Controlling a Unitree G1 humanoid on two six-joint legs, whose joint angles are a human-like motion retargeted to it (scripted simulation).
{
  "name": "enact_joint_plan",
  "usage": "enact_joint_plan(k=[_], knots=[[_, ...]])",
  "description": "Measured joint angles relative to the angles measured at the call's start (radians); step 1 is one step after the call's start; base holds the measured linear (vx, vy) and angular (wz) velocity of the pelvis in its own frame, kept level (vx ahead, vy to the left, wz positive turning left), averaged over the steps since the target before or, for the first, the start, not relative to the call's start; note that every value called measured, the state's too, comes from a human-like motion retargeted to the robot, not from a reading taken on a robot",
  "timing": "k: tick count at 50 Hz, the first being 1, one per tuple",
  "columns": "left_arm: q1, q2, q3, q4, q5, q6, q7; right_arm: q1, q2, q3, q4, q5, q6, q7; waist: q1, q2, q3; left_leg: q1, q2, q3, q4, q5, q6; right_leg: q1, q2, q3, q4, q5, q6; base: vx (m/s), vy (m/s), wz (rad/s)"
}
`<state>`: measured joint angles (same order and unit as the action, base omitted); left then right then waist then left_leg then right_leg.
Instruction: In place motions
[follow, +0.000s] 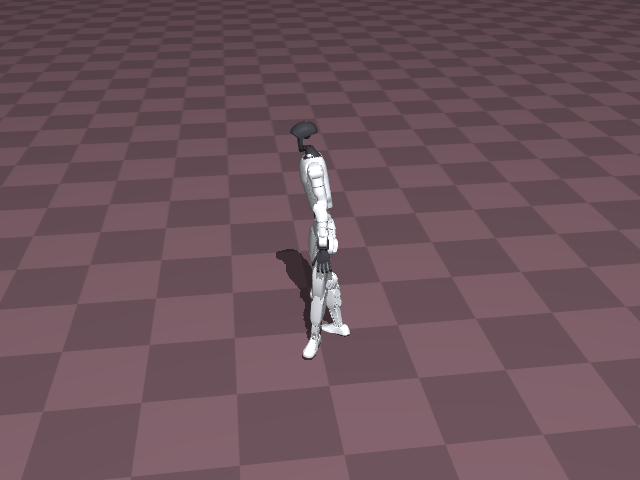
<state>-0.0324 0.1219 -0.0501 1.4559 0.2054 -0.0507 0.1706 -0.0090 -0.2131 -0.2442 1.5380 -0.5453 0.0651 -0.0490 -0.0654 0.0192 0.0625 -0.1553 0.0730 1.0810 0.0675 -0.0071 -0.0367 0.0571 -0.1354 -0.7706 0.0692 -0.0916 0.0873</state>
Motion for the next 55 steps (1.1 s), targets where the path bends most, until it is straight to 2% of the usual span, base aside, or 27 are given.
enact_joint_plan(k=[5, 10, 12, 14, 16, 19, 20, 22, 24, 26, 28, 30, 33, 37, 40, 41, 42, 43, 44, 45, 48, 52, 55], knots=[[0.014, -0.004, 0.025, 0.029, -0.013, 0.006, -0.003, 0.038, 0.015, -0.023, 0.058, -0.032, 0.036, -0.002, 0.041, -0.060, -0.045, 0.034, 0.005, 0.018, 0.085, 0.032, 0.070, 0.058, -0.043, -0.217, -0.005, -0.004, 0.074, -0.14, 0.17, 3.45], [0.016, -0.003, 0.039, 0.037, -0.027, 0.027, 0.021, 0.066, 0.038, -0.027, 0.083, -0.042, 0.043, -0.015, 0.047, -0.105, -0.085, 0.083, -0.064, 0.095, 0.129, 0.044, 0.126, 0.120, -0.046, -0.479, -0.022, 0.020, 0.146, -0.06, 0.28, 3.55], [0.020, -0.007, 0.034, 0.031, -0.025, 0.024, 0.032, 0.075, 0.046, -0.033, 0.066, -0.057, 0.042, -0.015, 0.088, -0.103, -0.080, 0.105, -0.090, 0.044, 0.107, 0.063, 0.118, 0.147, -0.031, -0.537, -0.015, 0.035, 0.169, 0.02, 0.33, 2.38], [0.033, -0.013, 0.031, 0.028, -0.023, 0.017, 0.043, 0.084, 0.051, -0.046, 0.042, -0.079, 0.039, -0.026, 0.149, -0.072, -0.075, 0.124, -0.106, -0.057, 0.042, 0.081, 0.088, 0.178, -0.002, -0.562, 0.015, 0.052, 0.174, 0.07, 0.30, 1.53], [0.066, -0.027, 0.037, 0.029, -0.025, 0.008, 0.051, 0.095, 0.050, -0.059, 0.016, -0.102, 0.042, -0.041, 0.185, -0.029, -0.088, 0.108, -0.118, -0.211, -0.007, 0.069, 0.098, 0.207, 0.009, -0.553, 0.079, 0.099, 0.161, 0.25, 0.43, 1.37], [0.096, -0.038, 0.051, 0.063, -0.043, 0.016, 0.048, 0.102, 0.056, -0.072, -0.032, -0.080, 0.054, -0.032, 0.151, 0.057, -0.094, 0.084, -0.027, -0.310, 0.039, 0.081, 0.097, 0.211, -0.071, -0.459, 0.344, 0.202, 0.081, 0.28, 0.43, 1.96], [0.094, -0.037, 0.058, 0.075, -0.044, 0.029, 0.054, 0.101, 0.061, -0.072, -0.046, -0.043, 0.043, -0.023, 0.113, 0.090, -0.079, 0.090, -0.021, -0.402, 0.036, 0.076, 0.102, 0.217, -0.102, -0.419, 0.456, 0.224, 0.055, 0.03, 0.22, 2.83], [0.080, -0.033, 0.074, 0.080, -0.025, 0.039, 0.059, 0.083, 0.065, -0.080, -0.062, 0.038, -0.014, 0.024, 0.059, 0.109, -0.023, 0.131, -0.024, -0.450, 0.029, 0.077, 0.117, 0.199, -0.154, -0.275, 0.629, 0.240, 0.021, -0.05, 0.25, 2.82], [0.071, -0.021, 0.077, 0.080, -0.001, 0.041, 0.044, 0.071, 0.073, -0.091, -0.067, 0.091, -0.045, 0.078, 0.034, 0.105, 0.008, 0.150, -0.042, -0.512, 0.025, 0.081, 0.130, 0.126, -0.175, -0.066, 0.760, 0.210, 0.078, 0.06, 0.26, 2.30], [0.079, -0.015, 0.087, 0.075, 0.024, 0.046, 0.043, 0.066, 0.087, -0.096, -0.061, 0.127, -0.033, 0.090, 0.035, 0.098, 0.002, 0.140, -0.054, -0.588, 0.021, 0.087, 0.139, 0.019, -0.123, 0.174, 0.832, 0.180, 0.120, 0.13, 0.10, 1.76], [0.098, -0.009, 0.086, 0.064, 0.026, 0.038, 0.047, 0.070, 0.096, -0.089, -0.058, 0.139, -0.025, 0.091, 0.047, 0.099, -0.018, 0.128, -0.052, -0.633, 0.014, 0.091, 0.146, -0.056, -0.059, 0.339, 0.861, 0.148, 0.120, 0.20, 0.04, 1.48], [0.112, 0.004, 0.073, 0.058, 0.009, 0.026, 0.038, 0.076, 0.103, -0.076, -0.069, 0.108, -0.032, 0.101, 0.058, 0.098, -0.033, 0.117, -0.050, -0.660, 0.005, 0.094, 0.153, -0.101, -0.041, 0.404, 0.859, 0.108, 0.091, 0.16, -0.02, 1.39], [0.101, 0.023, 0.072, 0.081, 0.012, 0.043, 0.025, 0.080, 0.110, -0.040, -0.091, 0.034, -0.040, 0.088, 0.026, 0.088, -0.018, 0.119, -0.066, -0.758, -0.009, 0.106, 0.157, -0.119, -0.025, 0.401, 0.760, 0.038, 0.052, 0.09, -0.05, 1.67], [0.086, 0.023, 0.094, 0.111, 0.019, 0.071, 0.036, 0.070, 0.107, 0.016, -0.086, -0.047, -0.034, 0.073, 0.034, 0.040, 0.002, 0.147, -0.127, -0.822, -0.051, 0.124, 0.167, -0.125, 0.016, 0.430, 0.456, -0.007, 0.048, 0.05, -0.07, 1.00], [0.120, 0.011, 0.100, 0.096, 0.005, 0.060, 0.028, 0.069, 0.108, 0.038, -0.087, -0.103, -0.021, 0.084, 0.043, -0.015, -0.009, 0.151, -0.187, -0.843, -0.059, 0.122, 0.171, -0.119, 0.010, 0.372, 0.177, -0.006, 0.022, 0.19, -0.10, 0.54], [0.130, 0.011, 0.099, 0.091, 0.001, 0.055, 0.023, 0.068, 0.112, 0.046, -0.091, -0.111, -0.021, 0.086, 0.045, -0.028, -0.005, 0.157, -0.196, -0.845, -0.058, 0.119, 0.171, -0.113, 0.019, 0.377, 0.138, 0.042, -0.018, 0.19, -0.13, 0.12], [0.134, 0.011, 0.099, 0.090, -0.001, 0.051, 0.018, 0.062, 0.117, 0.052, -0.096, -0.114, -0.022, 0.087, 0.059, -0.037, 0.000, 0.160, -0.199, -0.836, -0.059, 0.116, 0.169, -0.113, 0.024, 0.396, 0.131, 0.066, -0.026, 0.06, -0.12, -0.60], [0.127, 0.014, 0.101, 0.094, 0.002, 0.051, 0.013, 0.050, 0.120, 0.057, -0.102, -0.108, -0.024, 0.088, 0.094, -0.040, 0.009, 0.159, -0.190, -0.807, -0.060, 0.111, 0.164, -0.127, 0.020, 0.444, 0.187, 0.041, 0.031, -0.01, -0.10, -0.21], [0.123, 0.013, 0.099, 0.099, 0.006, 0.054, 0.016, 0.043, 0.124, 0.059, -0.108, -0.101, -0.028, 0.089, 0.072, -0.035, 0.016, 0.157, -0.185, -0.834, -0.056, 0.111, 0.162, -0.119, 0.020, 0.420, 0.194, 0.035, 0.048, -0.05, -0.10, 0.86], [0.121, 0.011, 0.095, 0.106, 0.010, 0.058, 0.023, 0.039, 0.127, 0.059, -0.116, -0.094, -0.032, 0.090, 0.022, -0.026, 0.023, 0.155, -0.182, -0.890, -0.049, 0.114, 0.161, -0.101, 0.023, 0.360, 0.176, 0.039, 0.045, -0.01, -0.10, 1.05], [0.132, 0.005, 0.092, 0.122, 0.009, 0.057, 0.033, 0.037, 0.133, 0.074, -0.139, -0.092, -0.045, 0.107, 0.069, -0.035, 0.008, 0.156, -0.178, -0.832, -0.058, 0.097, 0.154, -0.073, 0.019, 0.266, 0.129, 0.035, 0.013, 0.05, -0.11, -0.49], [0.135, 0.006, 0.084, 0.133, 0.017, 0.062, 0.024, 0.039, 0.142, 0.090, -0.154, -0.094, -0.053, 0.114, 0.035, -0.034, -0.003, 0.155, -0.164, -0.845, -0.047, 0.077, 0.140, -0.078, 0.041, 0.282, 0.116, 0.021, 0.023, 0.07, -0.16, 0.04], [0.134, 0.011, 0.079, 0.131, 0.019, 0.062, 0.025, 0.040, 0.145, 0.098, -0.144, -0.102, -0.054, 0.115, 0.033, -0.051, -0.004, 0.158, -0.158, -0.820, -0.019, 0.047, 0.127, -0.076, 0.058, 0.351, 0.094, 0.016, 0.033, 0.07, -0.18, -0.31]])
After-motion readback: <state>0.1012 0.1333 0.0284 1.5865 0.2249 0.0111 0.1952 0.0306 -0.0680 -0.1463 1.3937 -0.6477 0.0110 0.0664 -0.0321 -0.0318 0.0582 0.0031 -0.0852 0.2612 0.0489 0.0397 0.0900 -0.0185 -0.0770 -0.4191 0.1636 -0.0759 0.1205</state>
